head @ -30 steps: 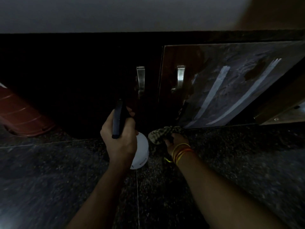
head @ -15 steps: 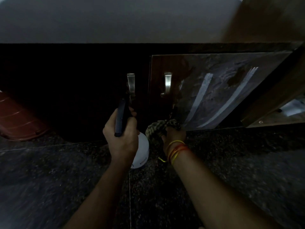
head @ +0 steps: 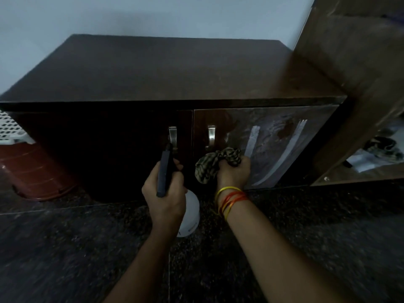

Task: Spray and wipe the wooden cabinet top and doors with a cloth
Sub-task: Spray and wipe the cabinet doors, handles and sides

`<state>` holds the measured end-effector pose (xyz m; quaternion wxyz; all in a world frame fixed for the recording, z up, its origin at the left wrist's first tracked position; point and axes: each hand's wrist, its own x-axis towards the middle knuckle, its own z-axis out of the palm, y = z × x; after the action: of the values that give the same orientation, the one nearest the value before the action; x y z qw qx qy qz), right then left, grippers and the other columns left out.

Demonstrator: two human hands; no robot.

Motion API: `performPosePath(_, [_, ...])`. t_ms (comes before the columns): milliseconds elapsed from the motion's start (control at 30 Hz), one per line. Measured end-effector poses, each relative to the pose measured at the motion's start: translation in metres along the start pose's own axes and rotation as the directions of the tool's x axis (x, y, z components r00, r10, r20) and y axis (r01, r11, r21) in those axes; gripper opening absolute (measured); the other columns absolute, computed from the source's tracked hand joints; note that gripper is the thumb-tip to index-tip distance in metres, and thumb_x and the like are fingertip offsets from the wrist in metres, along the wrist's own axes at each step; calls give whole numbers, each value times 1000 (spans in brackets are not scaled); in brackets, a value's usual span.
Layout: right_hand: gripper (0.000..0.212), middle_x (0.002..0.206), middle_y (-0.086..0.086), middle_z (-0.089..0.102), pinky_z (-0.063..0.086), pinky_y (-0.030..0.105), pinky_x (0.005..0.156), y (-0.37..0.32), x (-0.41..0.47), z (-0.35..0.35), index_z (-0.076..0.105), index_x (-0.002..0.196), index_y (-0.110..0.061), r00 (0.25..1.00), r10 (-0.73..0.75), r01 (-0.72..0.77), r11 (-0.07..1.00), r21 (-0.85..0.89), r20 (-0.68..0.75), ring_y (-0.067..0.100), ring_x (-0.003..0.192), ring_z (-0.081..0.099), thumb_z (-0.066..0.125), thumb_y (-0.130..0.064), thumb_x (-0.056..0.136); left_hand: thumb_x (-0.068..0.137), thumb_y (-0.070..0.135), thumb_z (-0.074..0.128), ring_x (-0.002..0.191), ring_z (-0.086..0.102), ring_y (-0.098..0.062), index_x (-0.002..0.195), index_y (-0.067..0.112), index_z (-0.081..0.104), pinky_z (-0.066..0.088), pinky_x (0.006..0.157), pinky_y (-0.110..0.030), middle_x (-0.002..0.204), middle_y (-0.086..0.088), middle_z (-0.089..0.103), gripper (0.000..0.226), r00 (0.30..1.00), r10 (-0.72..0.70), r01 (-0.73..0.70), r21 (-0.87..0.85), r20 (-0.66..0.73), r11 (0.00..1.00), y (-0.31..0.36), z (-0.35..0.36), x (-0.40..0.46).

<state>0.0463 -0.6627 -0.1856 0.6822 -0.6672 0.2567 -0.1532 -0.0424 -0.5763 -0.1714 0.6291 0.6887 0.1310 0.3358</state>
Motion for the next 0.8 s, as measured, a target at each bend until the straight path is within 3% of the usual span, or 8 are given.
performPosePath(100, [22,96,13,65,53,38,80,-15,-2,-2,62,90,-14,993,-119,118,988,-104,-7,29,86,62,66,-8,70,85,8,48,48,49,-16,85,6,61,41,47,-18,59,-14,50,12,1000,18,-18,-1,3,1000,9,1,-1])
performPosePath(300, [31,107,25,58,38,26,87,-11,-5,-14,63,103,5,962,-271,274,932,-236,45,33,100,56,70,0,73,83,8,49,48,49,-13,85,8,61,41,46,-20,60,-15,50,13,1000,-1,1,-16,7,1000,16,2,-4])
performPosePath(433, [30,111,18,59,41,26,88,-32,-10,-13,65,104,-4,964,-264,265,934,-240,38,31,103,56,68,-7,75,84,10,49,47,48,-21,84,9,61,41,44,-25,63,-24,51,13,1000,-2,2,-18,13,1000,24,2,-7])
performPosePath(533, [26,121,14,53,30,8,81,-55,-12,-14,65,105,-7,930,-363,366,902,-227,58,26,108,52,68,-5,79,84,12,49,49,47,-28,85,11,61,41,45,-31,65,-24,51,12,1000,9,-9,-16,11,1000,32,4,-10])
performPosePath(633, [27,126,9,48,36,15,83,-70,-12,-14,62,109,-13,912,-402,411,882,-231,85,25,109,53,68,-10,82,85,15,50,54,47,-35,83,13,60,40,47,-40,65,-24,50,11,1000,10,-10,-3,28,1000,39,7,-9])
performPosePath(733, [29,127,13,47,29,5,77,-71,-14,-16,62,110,-9,894,-437,448,856,-257,103,25,107,53,69,-6,82,83,15,50,55,48,-39,82,13,61,41,47,-44,64,-23,52,11,1000,15,-15,4,13,1000,46,11,-2])
performPosePath(800, [29,123,14,47,28,6,76,-65,-14,-18,62,107,-8,880,-456,476,835,-278,134,28,104,55,69,-3,79,83,15,50,55,49,-38,82,16,61,41,47,-43,68,-21,55,11,1000,21,-21,-4,5,1000,49,12,2])
